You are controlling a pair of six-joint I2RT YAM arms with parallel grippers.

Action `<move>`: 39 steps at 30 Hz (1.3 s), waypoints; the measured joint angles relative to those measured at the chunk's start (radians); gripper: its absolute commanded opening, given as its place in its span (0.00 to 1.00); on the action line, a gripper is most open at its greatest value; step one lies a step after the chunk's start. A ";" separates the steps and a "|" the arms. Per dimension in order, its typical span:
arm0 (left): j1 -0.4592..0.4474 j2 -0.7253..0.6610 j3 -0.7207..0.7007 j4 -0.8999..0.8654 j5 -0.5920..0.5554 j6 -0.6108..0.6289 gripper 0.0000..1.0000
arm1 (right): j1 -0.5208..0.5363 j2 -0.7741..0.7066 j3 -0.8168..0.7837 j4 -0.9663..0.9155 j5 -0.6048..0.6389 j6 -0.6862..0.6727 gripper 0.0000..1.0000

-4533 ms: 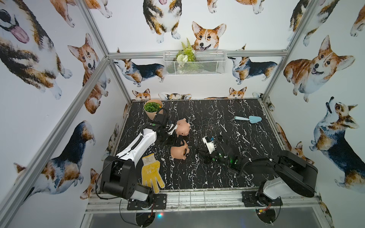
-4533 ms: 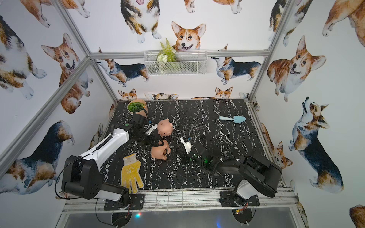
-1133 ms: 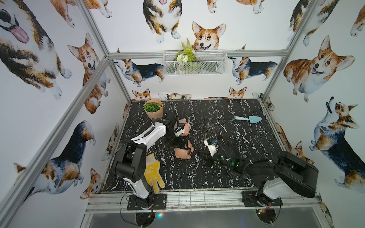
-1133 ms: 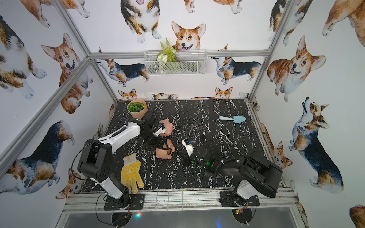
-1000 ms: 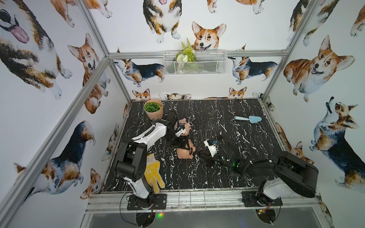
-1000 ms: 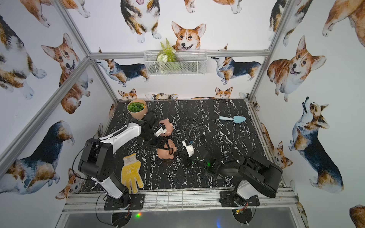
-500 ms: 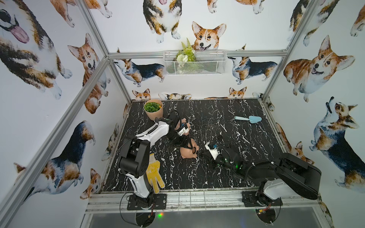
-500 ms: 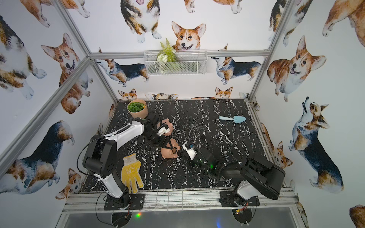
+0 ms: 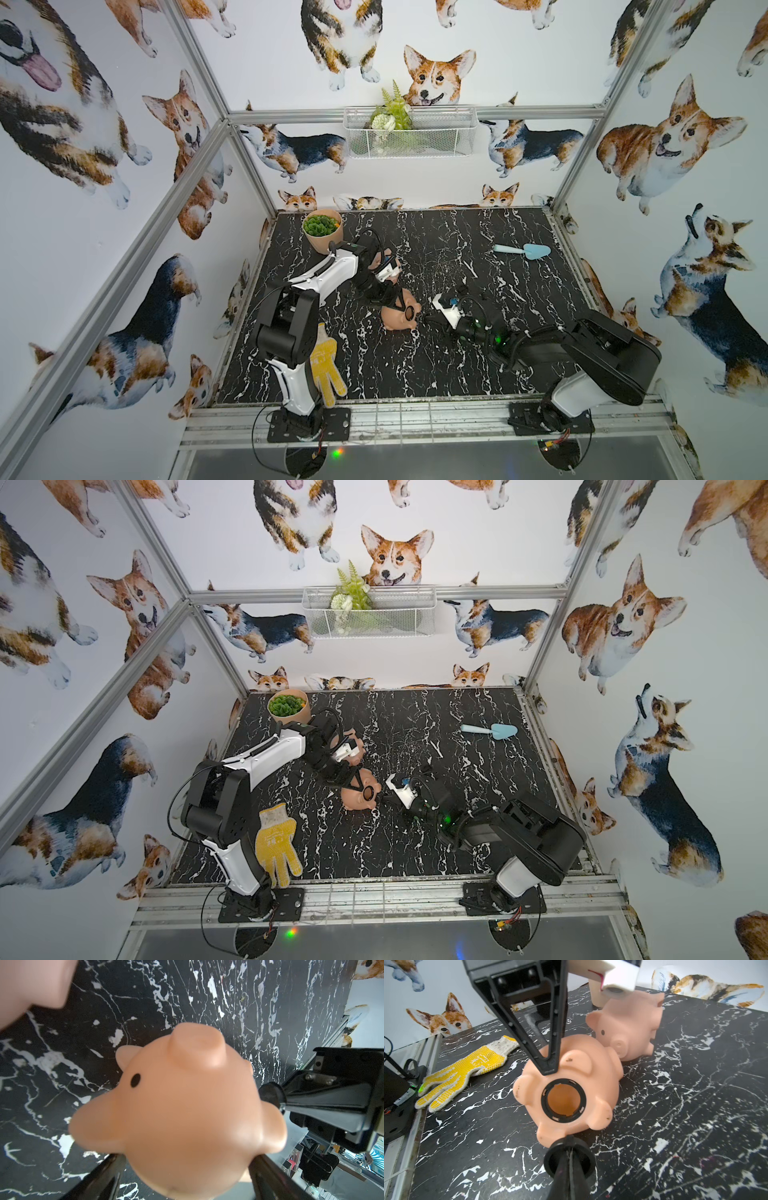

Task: Close piggy banks
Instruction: Close the knob on the piggy bank.

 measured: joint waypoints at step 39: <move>-0.024 0.050 0.108 -0.092 -0.059 0.035 0.89 | -0.035 0.114 0.192 -0.133 -0.134 -0.180 0.00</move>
